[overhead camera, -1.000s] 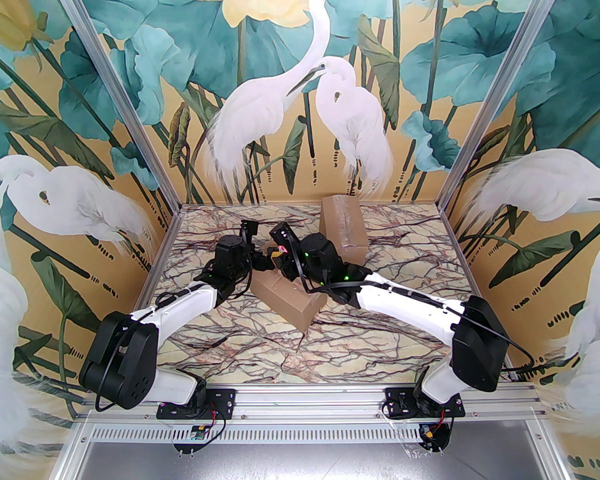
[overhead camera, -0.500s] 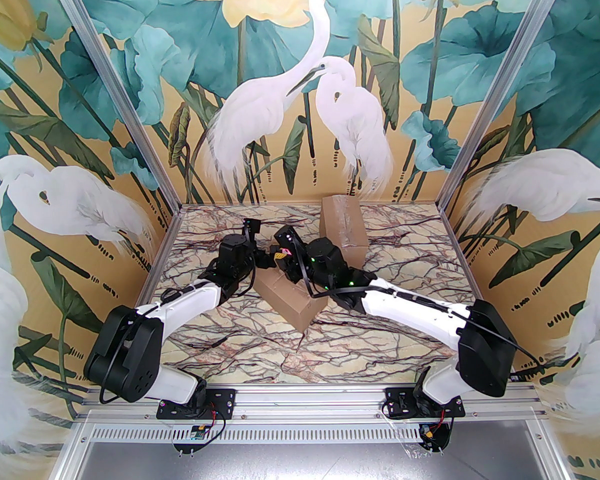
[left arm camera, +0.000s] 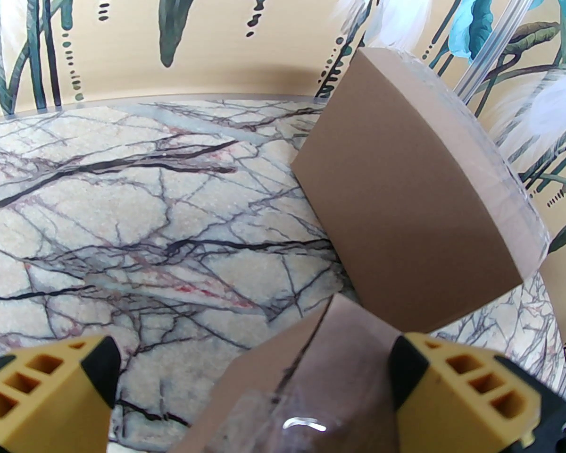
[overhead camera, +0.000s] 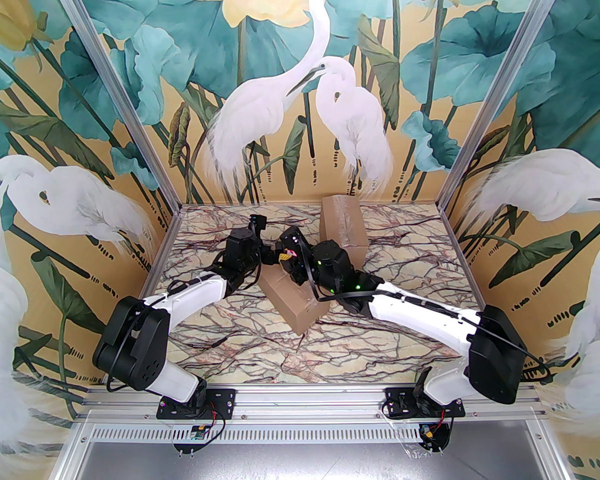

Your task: Unpack the express box

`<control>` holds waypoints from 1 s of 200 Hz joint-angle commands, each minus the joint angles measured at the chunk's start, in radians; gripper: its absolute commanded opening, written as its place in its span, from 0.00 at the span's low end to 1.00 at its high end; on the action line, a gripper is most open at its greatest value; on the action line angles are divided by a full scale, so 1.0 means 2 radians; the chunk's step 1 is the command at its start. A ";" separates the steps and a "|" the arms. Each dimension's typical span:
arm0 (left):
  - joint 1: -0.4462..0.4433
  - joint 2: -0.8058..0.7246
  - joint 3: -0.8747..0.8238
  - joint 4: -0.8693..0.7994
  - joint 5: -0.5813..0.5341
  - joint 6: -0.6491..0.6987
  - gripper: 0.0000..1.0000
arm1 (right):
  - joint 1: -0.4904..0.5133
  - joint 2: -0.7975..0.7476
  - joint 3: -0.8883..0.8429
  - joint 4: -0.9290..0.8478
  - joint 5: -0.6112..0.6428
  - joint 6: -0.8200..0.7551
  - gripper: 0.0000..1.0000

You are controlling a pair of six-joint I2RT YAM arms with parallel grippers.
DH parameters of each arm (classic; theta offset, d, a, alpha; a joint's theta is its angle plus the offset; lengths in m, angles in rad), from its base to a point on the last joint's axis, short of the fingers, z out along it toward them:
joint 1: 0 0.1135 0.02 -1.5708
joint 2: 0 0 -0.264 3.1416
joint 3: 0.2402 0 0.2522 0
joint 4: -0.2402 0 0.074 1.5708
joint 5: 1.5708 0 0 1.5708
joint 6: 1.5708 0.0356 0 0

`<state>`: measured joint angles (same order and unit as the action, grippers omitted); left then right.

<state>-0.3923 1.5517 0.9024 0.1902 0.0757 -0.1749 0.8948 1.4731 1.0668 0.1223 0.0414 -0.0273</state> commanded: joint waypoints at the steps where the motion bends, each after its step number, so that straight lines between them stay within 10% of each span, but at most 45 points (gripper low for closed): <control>1: 0.017 0.045 -0.022 -0.113 -0.072 0.004 1.00 | 0.005 -0.037 -0.017 -0.092 -0.009 0.008 0.00; 200: 0.017 0.057 0.004 -0.177 -0.130 -0.036 0.99 | 0.006 -0.117 -0.080 -0.129 -0.048 0.073 0.00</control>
<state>-0.3992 1.5730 0.9600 0.0921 0.0425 -0.2520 0.8948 1.2827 0.9527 0.0025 0.0441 0.0559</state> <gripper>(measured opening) 0.991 0.177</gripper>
